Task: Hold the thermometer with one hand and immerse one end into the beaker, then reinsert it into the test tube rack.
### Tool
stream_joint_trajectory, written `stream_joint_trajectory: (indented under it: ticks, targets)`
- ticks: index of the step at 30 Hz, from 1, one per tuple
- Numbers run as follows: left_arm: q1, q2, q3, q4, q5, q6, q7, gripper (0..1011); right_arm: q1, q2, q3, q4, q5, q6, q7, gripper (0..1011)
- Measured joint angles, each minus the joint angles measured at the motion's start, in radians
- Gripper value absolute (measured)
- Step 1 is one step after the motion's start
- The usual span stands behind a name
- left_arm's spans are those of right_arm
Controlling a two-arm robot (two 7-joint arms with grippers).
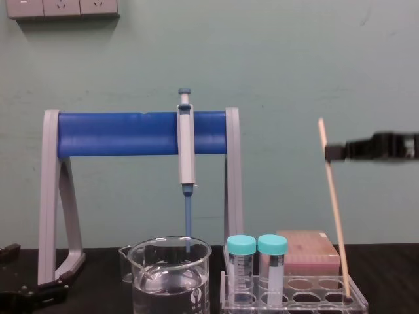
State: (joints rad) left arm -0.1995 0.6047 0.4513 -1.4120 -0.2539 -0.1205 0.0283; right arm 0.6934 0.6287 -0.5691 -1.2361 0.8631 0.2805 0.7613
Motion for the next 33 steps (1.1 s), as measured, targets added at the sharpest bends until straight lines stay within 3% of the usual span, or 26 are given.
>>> stream_joint_trajectory:
  ticks: [7,17,26,33]
  targets:
    - [0.0,0.0,0.0,0.0,0.0,0.0,0.0,1004,-0.013,0.051,0.032,-0.098,0.008,-0.055,0.002,33]
    - [0.0,0.0,0.0,0.0,0.0,0.0,0.0,1004,-0.012,0.049,0.064,-0.158,0.041,-0.141,0.038,33]
    - [0.0,0.0,0.0,0.0,0.0,0.0,0.0,1004,0.0,-0.012,0.044,-0.163,0.03,-0.218,0.055,33]
    - [0.0,0.0,0.0,0.0,0.0,0.0,0.0,1004,0.013,-0.091,0.003,-0.122,-0.014,-0.265,0.051,33]
